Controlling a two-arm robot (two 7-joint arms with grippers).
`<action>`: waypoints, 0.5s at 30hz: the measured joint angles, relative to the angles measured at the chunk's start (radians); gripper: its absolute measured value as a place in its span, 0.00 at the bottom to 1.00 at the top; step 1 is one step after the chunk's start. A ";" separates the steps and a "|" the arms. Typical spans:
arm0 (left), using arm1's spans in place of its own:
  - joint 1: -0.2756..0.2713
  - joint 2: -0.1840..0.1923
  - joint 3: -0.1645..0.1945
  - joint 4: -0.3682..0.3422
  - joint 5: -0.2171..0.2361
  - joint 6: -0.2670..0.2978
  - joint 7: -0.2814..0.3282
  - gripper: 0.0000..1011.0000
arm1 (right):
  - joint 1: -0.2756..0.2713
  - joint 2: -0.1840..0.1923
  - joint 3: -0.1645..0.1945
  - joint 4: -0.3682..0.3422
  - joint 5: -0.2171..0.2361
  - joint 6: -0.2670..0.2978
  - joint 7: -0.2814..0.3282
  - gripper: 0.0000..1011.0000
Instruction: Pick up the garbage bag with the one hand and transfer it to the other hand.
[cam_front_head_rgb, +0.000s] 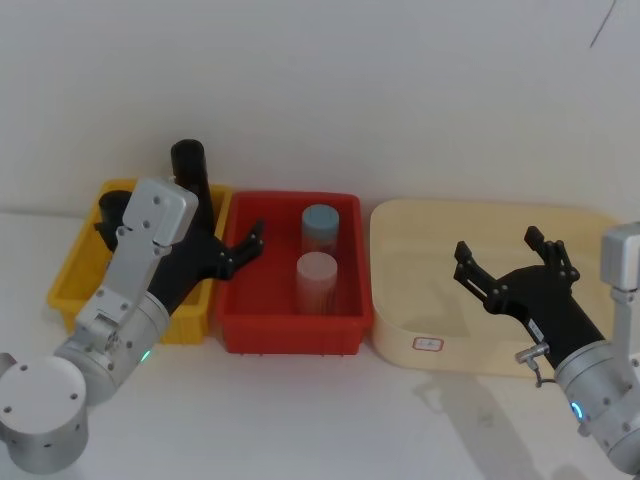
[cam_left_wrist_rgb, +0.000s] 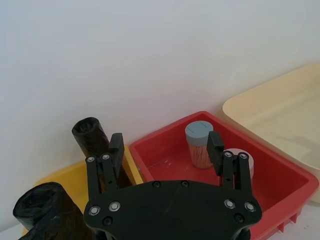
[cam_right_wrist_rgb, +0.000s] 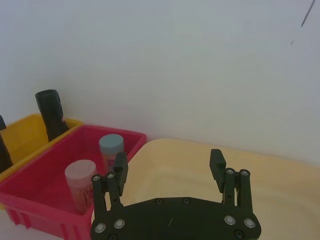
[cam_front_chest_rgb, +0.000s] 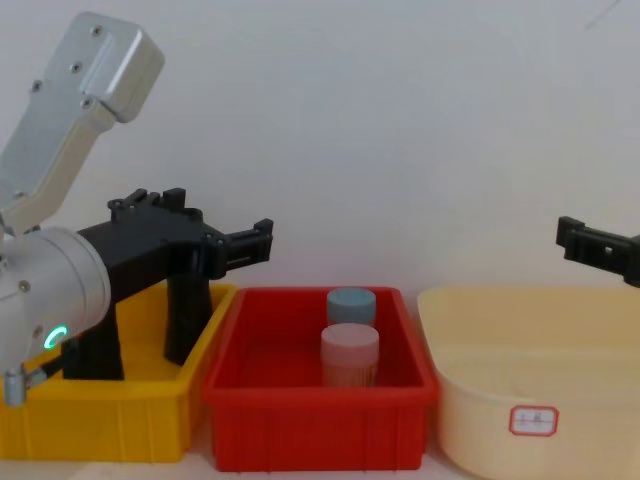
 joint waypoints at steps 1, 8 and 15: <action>0.000 0.000 0.000 0.000 0.000 0.000 0.000 0.99 | 0.000 0.000 0.000 0.000 0.000 0.000 0.000 0.99; 0.000 0.000 0.000 0.000 0.000 0.000 0.000 0.99 | 0.000 0.000 0.000 0.000 0.000 0.000 0.000 0.99; 0.000 0.000 0.000 0.000 0.000 0.000 0.000 0.99 | 0.000 0.000 0.000 0.000 0.000 0.000 0.000 0.99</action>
